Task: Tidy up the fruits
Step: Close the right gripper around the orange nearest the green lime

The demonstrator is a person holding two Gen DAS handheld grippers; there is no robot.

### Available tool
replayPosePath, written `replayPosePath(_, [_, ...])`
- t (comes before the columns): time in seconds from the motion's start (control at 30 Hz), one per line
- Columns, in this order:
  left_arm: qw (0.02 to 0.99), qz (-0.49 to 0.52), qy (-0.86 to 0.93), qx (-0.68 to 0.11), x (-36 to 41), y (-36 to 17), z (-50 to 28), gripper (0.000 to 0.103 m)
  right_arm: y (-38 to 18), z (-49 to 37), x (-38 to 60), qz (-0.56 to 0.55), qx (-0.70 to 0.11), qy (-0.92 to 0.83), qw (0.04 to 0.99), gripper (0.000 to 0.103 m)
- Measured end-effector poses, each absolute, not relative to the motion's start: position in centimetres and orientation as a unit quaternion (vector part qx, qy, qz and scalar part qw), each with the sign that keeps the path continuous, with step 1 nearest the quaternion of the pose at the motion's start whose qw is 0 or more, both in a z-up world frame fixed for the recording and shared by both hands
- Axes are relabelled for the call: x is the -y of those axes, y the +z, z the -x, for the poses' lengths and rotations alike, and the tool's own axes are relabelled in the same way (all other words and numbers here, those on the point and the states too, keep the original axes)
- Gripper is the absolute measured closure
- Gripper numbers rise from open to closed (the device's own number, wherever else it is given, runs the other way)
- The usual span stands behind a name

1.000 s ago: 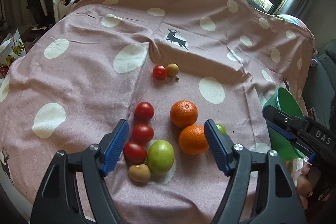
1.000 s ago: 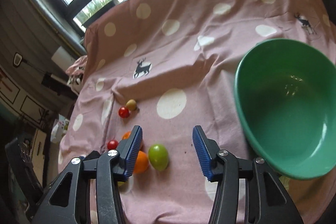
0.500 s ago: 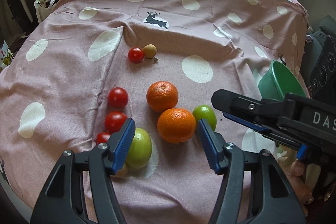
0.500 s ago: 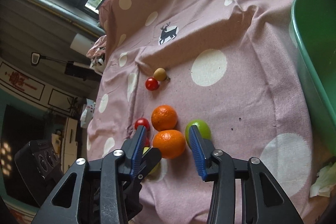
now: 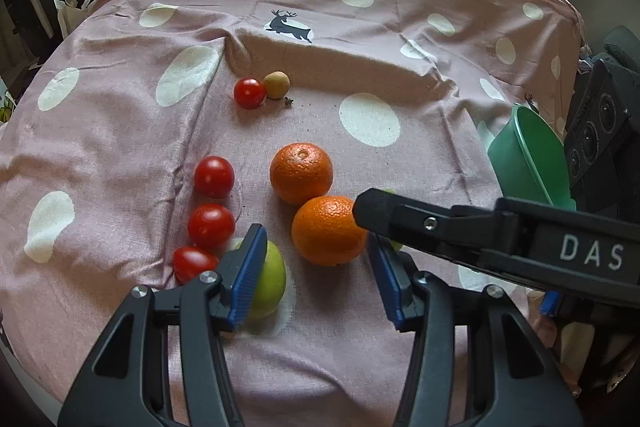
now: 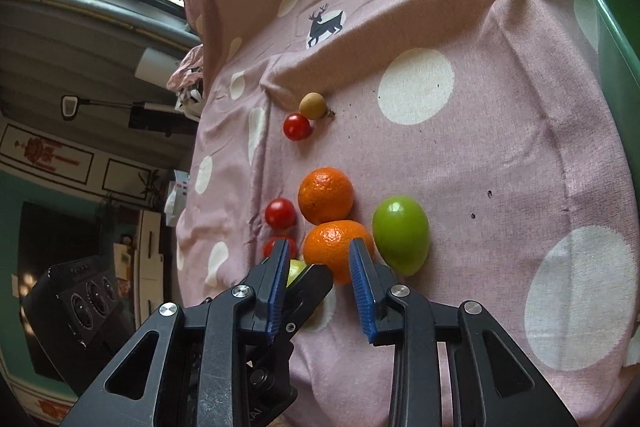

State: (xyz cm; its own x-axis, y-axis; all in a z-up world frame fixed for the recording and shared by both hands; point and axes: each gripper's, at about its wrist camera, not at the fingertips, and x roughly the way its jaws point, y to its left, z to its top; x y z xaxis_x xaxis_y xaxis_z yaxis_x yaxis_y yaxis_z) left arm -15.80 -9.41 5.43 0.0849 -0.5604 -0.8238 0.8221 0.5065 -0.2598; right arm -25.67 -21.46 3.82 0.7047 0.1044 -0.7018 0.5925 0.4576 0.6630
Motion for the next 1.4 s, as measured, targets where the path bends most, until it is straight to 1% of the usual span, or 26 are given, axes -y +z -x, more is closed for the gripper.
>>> replayPosePath(0.13, [0.722, -0.14, -0.48, -0.478, 9.5, 5.4, 15.9, 0.052, 3.6, 25.5, 21.4, -0.487, -0.364, -0.18, 0.773, 0.069])
replayPosePath(0.53, [0.728, -0.142, -0.471, -0.478, 9.2, 5.4, 15.7, 0.05, 3.5, 25.9, 21.5, -0.482, -0.366, -0.19, 0.773, 0.069])
replayPosePath(0.7, [0.732, -0.151, -0.465, -0.474, 9.3, 5.3, 15.5, 0.049, 3.3, 25.6, 21.5, -0.484, -0.371, -0.189, 0.77, 0.067])
replayPosePath(0.73, [0.732, -0.151, -0.465, -0.474, 9.3, 5.3, 15.5, 0.048, 3.3, 25.5, 21.4, -0.485, -0.371, -0.188, 0.769, 0.067])
replayPosePath(0.87, [0.736, -0.158, -0.46, -0.471, 9.5, 5.1, 15.5, 0.038, 3.2, 25.1, 21.2, -0.485, -0.374, -0.186, 0.768, 0.067])
replayPosePath(1.03, [0.744, -0.17, -0.456, -0.457, 9.9, 4.8, 15.7, 0.036, 2.9, 24.3, 20.9, -0.476, -0.384, -0.197, 0.766, 0.066])
replayPosePath(1.17, [0.743, -0.172, -0.463, -0.452, 10.3, 4.6, 15.7, 0.036, 2.2, 23.9, 21.2, -0.48, -0.389, -0.205, 0.759, 0.06])
replayPosePath(1.33, [0.737, -0.167, -0.47, -0.456, 10.7, 4.4, 15.6, 0.038, 2.0, 23.9, 21.5, -0.486, -0.383, -0.197, 0.76, 0.06])
replayPosePath(1.4, [0.734, -0.164, -0.475, -0.456, 11.0, 4.3, 15.7, 0.041, 1.7, 23.9, 21.7, -0.491, -0.379, -0.19, 0.761, 0.06])
